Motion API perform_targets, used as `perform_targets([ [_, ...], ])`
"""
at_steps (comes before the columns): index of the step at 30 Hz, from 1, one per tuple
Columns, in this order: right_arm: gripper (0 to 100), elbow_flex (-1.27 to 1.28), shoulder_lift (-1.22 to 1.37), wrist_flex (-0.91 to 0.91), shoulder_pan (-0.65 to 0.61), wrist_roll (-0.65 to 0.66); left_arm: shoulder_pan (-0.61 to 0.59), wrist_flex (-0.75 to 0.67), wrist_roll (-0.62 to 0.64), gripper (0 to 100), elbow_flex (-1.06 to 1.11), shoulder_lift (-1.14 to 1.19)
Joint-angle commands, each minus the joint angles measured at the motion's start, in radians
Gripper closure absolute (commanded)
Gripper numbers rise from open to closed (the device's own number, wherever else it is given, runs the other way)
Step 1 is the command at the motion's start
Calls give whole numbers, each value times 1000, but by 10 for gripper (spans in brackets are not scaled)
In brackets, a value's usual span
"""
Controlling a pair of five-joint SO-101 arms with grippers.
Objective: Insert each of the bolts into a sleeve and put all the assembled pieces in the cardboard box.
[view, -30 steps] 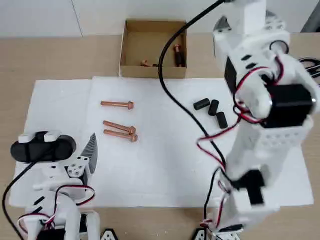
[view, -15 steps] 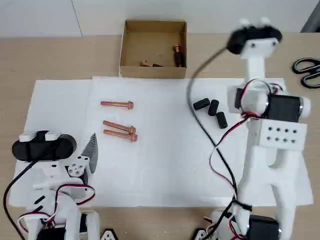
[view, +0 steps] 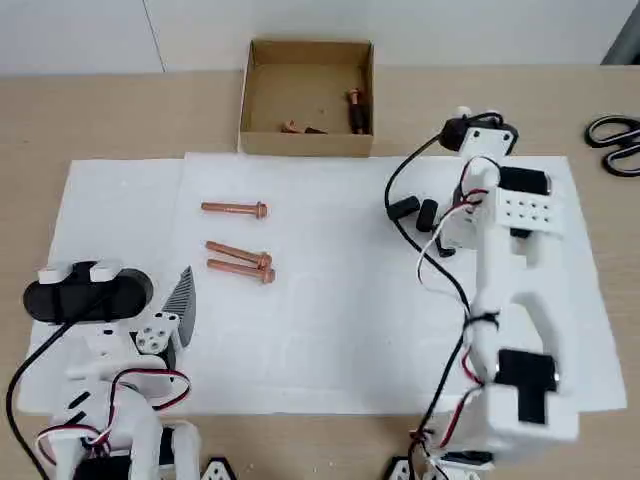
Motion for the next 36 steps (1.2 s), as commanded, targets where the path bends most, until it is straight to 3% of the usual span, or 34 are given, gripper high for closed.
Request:
perform_targets([
  [1,768,-97,53,28,-19,8,0,-23,-8,760,2,-8],
  [11,769,-203,88,99,-124,6,-5,-23,-8,760,4,-8],
  [28,770,-199,275,-70,-77,9,-5,-23,-8,760,5,-8],
  [36,861,-199,288,-119,-73,9,-5,-23,-8,760,5,-8],
])
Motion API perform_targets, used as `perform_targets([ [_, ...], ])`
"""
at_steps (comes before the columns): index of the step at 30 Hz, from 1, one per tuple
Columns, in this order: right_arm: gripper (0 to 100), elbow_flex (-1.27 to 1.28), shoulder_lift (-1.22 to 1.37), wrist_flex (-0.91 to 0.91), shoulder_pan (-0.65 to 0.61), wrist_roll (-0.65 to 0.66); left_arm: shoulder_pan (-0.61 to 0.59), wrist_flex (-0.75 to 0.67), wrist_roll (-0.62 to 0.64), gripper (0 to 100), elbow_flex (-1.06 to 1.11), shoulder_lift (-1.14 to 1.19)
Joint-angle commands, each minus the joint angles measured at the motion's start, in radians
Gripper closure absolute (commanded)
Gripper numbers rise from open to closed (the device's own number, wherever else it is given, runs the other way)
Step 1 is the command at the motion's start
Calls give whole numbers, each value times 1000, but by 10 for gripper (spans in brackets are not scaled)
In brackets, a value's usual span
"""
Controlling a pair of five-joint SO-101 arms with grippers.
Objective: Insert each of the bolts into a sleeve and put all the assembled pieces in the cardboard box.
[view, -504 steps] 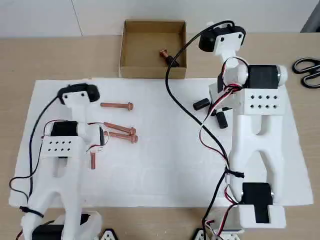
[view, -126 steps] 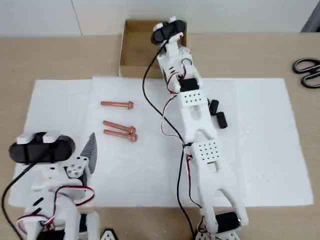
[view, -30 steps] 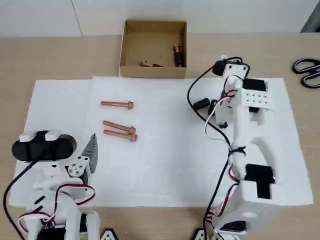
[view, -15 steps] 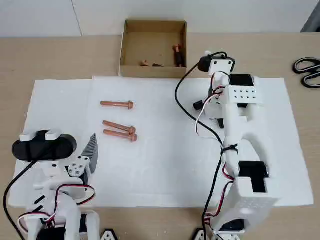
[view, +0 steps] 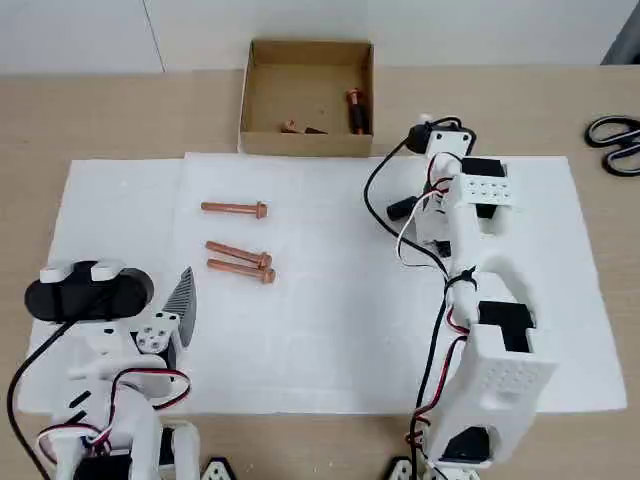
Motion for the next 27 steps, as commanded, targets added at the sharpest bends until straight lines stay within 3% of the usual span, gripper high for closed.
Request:
perform_targets([
  [1,861,-41,-5,-13,-1,9,-5,-23,-8,760,-1,-8],
  [14,864,-43,79,-15,4,9,-5,-23,-8,760,-1,-8],
  [19,991,-43,59,-8,4,9,-5,-23,-8,760,-1,-8],
  [27,995,-43,-128,96,16,9,-5,-23,-8,760,-5,-8],
])
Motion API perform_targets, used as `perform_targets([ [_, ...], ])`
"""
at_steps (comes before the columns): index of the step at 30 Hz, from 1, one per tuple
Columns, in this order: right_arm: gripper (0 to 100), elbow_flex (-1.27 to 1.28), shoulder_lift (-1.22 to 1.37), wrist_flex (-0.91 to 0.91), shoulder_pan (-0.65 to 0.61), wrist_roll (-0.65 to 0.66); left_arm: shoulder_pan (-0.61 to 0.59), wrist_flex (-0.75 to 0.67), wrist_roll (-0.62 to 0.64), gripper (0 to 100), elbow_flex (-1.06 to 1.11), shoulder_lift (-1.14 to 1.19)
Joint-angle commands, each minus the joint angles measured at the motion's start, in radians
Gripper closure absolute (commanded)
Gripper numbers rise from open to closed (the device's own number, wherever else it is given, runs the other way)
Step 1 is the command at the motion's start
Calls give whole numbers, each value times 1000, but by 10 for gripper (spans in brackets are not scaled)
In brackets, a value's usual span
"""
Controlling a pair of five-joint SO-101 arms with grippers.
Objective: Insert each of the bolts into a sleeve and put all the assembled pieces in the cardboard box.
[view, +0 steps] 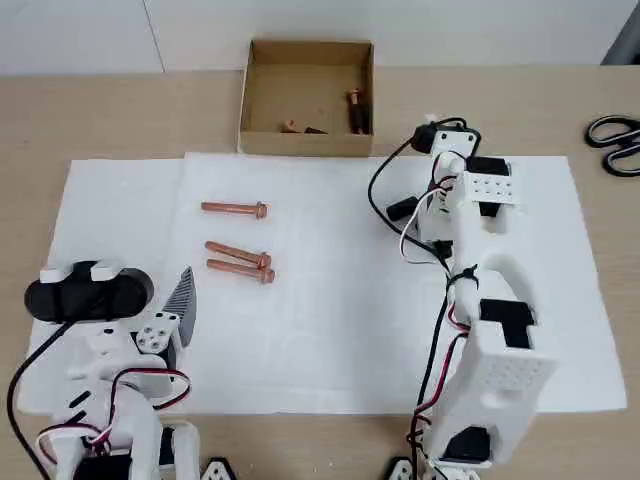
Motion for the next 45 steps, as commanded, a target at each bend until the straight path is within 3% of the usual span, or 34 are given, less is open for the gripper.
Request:
perform_targets([
  [1,995,-14,-156,59,8,9,-5,-23,-8,760,-7,-8],
  [10,995,-14,-375,232,5,55,-20,60,-12,760,-145,-6],
  [17,995,-14,-461,386,8,129,-288,-12,-14,760,-173,15],
  [21,995,-12,-518,417,8,130,-305,-12,-104,760,-214,190],
  [26,995,-9,-567,427,8,133,-304,25,-138,760,-424,559],
  [29,995,-9,-576,429,8,133,-252,86,-195,760,-581,796],
  [36,995,-8,-573,430,8,130,5,232,-396,760,-888,1281],
  [40,995,-6,-573,441,10,130,46,132,-603,760,-1009,1487],
  [45,995,-6,-570,443,53,129,29,25,-586,760,-1049,1628],
])
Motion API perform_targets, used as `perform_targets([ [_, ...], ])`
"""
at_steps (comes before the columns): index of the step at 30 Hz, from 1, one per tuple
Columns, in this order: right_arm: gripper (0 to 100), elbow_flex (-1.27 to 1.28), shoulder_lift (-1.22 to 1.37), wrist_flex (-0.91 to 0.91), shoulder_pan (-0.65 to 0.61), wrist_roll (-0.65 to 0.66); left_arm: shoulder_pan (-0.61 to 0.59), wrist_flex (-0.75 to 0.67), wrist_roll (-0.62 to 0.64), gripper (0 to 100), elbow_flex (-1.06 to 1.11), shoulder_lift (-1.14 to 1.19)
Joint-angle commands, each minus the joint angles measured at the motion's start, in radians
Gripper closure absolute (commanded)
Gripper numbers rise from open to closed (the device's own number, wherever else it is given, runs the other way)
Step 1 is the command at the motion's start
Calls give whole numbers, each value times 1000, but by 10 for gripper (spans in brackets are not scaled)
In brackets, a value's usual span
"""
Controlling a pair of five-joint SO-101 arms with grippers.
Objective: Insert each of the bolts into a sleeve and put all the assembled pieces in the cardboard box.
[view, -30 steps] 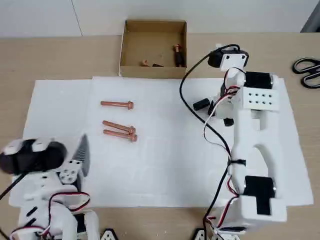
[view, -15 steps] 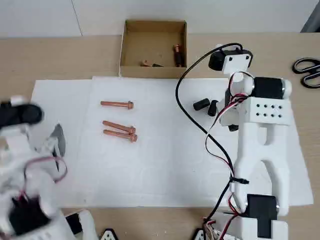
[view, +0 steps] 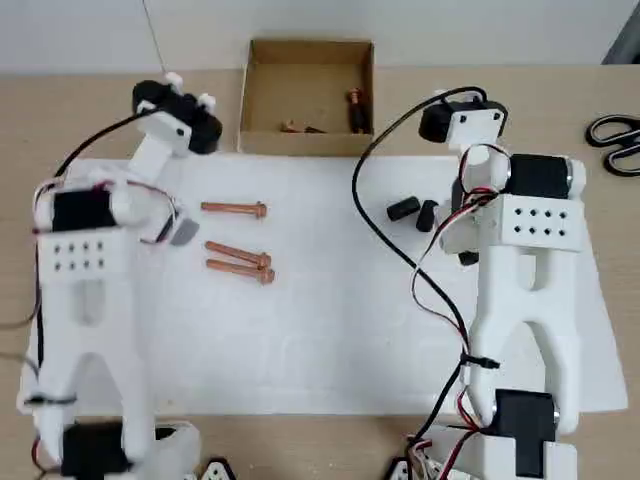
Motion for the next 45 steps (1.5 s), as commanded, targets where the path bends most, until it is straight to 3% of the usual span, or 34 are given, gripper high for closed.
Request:
perform_targets([
  [1,995,-6,-47,7,41,5,3,-126,-12,760,-53,71],
  [5,995,-6,-47,7,62,5,11,-313,-14,760,-56,137],
  [7,995,-6,-47,7,67,5,41,-359,-83,760,-71,183],
  [11,995,-3,-47,7,71,5,127,-305,-236,760,-156,319],
  [20,995,81,-54,4,71,5,152,-218,-381,761,-424,644],
  [36,995,81,-50,-2,70,5,193,-190,-397,761,-662,961],
  [45,995,81,-48,-2,68,5,239,-184,-397,968,-659,979],
])
